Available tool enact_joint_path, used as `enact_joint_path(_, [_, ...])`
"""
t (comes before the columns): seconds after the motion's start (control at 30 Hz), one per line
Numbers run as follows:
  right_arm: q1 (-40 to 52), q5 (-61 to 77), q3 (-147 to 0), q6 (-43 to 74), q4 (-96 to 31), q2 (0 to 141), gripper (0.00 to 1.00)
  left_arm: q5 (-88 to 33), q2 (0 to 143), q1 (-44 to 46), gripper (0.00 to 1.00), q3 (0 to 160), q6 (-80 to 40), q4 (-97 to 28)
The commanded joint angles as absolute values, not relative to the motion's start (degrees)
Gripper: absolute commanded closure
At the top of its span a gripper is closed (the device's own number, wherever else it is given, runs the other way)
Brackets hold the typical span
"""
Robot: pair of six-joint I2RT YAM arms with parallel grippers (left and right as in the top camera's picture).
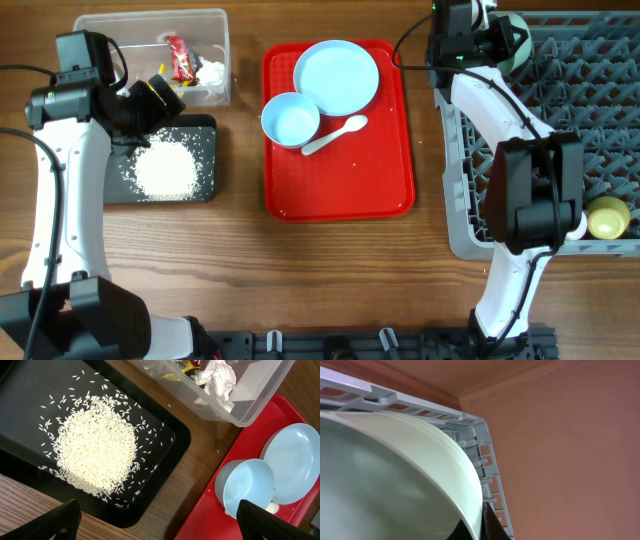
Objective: Sort waste into correct bins and load items into the dishwasher rack
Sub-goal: 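Set the green bowl upright in the rack's upper right area, then move the right gripper to the light-blue bowl and grasp its rim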
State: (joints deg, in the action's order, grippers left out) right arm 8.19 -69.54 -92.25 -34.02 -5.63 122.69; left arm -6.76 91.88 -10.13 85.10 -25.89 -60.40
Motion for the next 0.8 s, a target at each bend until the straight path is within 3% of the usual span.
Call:
enact_joint_path(0.0, [8.47, -70.04, -92.47, -34.33, -8.03, 124.42, 0.91, -7.01, 91.50, -9.98, 0.00, 85.62, -26.39, -60.29])
enact_joint_path(0.07, [8.88, -70.02, -92.47, -34.33, -10.44, 124.42, 0.68, -7.01, 91.50, -9.98, 0.00, 85.62, -26.39, -60.29])
enact_joint_path(0.4, [11.84, -70.02, -92.47, -33.67, -17.34, 124.42, 0.55, -7.01, 91.50, -9.98, 0.00, 85.62, -26.39, -60.29])
enact_joint_path(0.53, [11.84, -68.79, -92.47, -26.98, -26.28, 124.42, 0.40, -7.01, 91.50, -9.98, 0.00, 85.62, -26.39, -60.29])
enact_joint_path(0.63, [13.02, -66.70, -92.47, -20.25, -33.54, 124.42, 0.23, -7.01, 91.50, -9.98, 0.00, 85.62, -26.39, -60.29])
enact_joint_path(0.77, [16.23, -64.18, -92.47, -18.15, -35.86, 124.42, 0.18, -7.01, 91.50, -9.98, 0.00, 85.62, -26.39, -60.29])
